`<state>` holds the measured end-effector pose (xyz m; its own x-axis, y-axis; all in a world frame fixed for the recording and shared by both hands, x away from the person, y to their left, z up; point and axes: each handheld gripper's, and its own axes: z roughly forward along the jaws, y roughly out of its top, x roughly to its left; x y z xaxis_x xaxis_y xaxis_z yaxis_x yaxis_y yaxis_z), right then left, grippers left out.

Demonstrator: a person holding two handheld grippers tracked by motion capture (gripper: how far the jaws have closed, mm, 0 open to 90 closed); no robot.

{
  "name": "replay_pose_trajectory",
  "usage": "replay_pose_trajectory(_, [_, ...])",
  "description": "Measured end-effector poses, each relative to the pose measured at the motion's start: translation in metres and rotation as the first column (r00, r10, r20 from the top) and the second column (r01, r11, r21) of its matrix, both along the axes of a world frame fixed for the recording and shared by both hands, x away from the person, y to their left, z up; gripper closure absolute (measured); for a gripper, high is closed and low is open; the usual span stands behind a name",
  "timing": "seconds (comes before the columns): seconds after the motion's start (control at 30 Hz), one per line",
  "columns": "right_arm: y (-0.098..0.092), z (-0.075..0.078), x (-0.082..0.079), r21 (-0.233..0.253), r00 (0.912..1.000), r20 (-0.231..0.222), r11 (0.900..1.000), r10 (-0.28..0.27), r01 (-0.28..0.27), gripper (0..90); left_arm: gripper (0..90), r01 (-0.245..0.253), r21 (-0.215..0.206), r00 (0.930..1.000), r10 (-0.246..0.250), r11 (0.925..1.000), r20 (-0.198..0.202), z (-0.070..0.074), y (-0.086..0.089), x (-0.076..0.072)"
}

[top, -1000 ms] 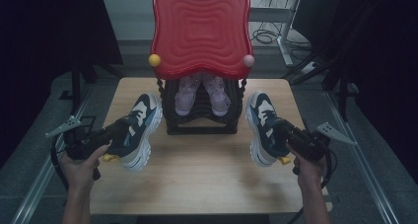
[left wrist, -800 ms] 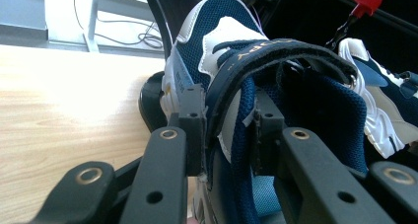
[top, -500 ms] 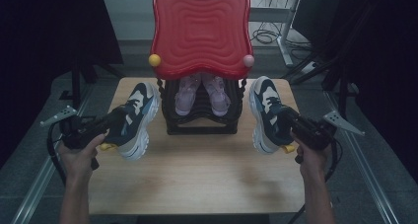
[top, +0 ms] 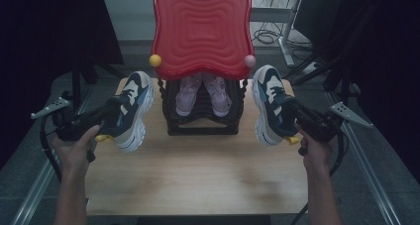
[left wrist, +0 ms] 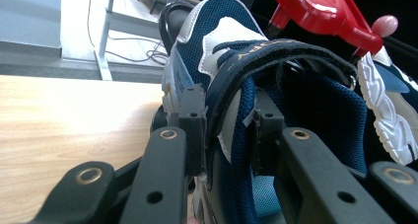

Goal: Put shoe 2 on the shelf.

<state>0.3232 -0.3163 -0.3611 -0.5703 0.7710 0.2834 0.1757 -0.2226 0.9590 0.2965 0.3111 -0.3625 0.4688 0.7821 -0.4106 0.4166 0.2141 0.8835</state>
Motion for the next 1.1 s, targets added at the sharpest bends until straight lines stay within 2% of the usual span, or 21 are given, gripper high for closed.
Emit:
replay_pose_trajectory(0.3, [-0.002, 0.015, 0.005, 0.007, 0.9997, 0.025, 1.0, -0.006, 0.006, 71.3, 72.9, -0.01, 0.003, 0.9999, 0.01, 0.9999, 0.014, 0.015, 0.0, 0.009])
replay_pose_trajectory(0.5, [-0.003, 0.023, 0.009, 0.007, 0.9982, 0.039, 0.999, -0.045, 0.045, 71.3, 73.0, -0.026, 0.002, 0.9994, 0.026, 0.9997, 0.025, 0.023, -0.001, 0.016])
replay_pose_trajectory(0.73, [-0.004, 0.032, 0.014, 0.009, 0.9973, 0.053, 0.999, -0.051, 0.051, 71.3, 73.0, -0.039, 0.001, 0.9984, 0.039, 0.9992, 0.041, 0.033, 0.0, 0.021])
replay_pose_trajectory(0.97, [-0.002, 0.037, 0.02, 0.05, 0.9966, 0.061, 0.997, -0.056, 0.053, 71.3, 73.1, -0.048, 0.0, 0.9975, 0.048, 0.9988, 0.051, 0.04, -0.001, 0.027])
replay_pose_trajectory(1.1, [-0.001, 0.04, 0.023, 0.055, 0.9962, 0.066, 0.997, -0.058, 0.054, 71.3, 73.1, -0.054, -0.002, 0.997, 0.054, 0.9986, 0.056, 0.044, 0.001, 0.03])
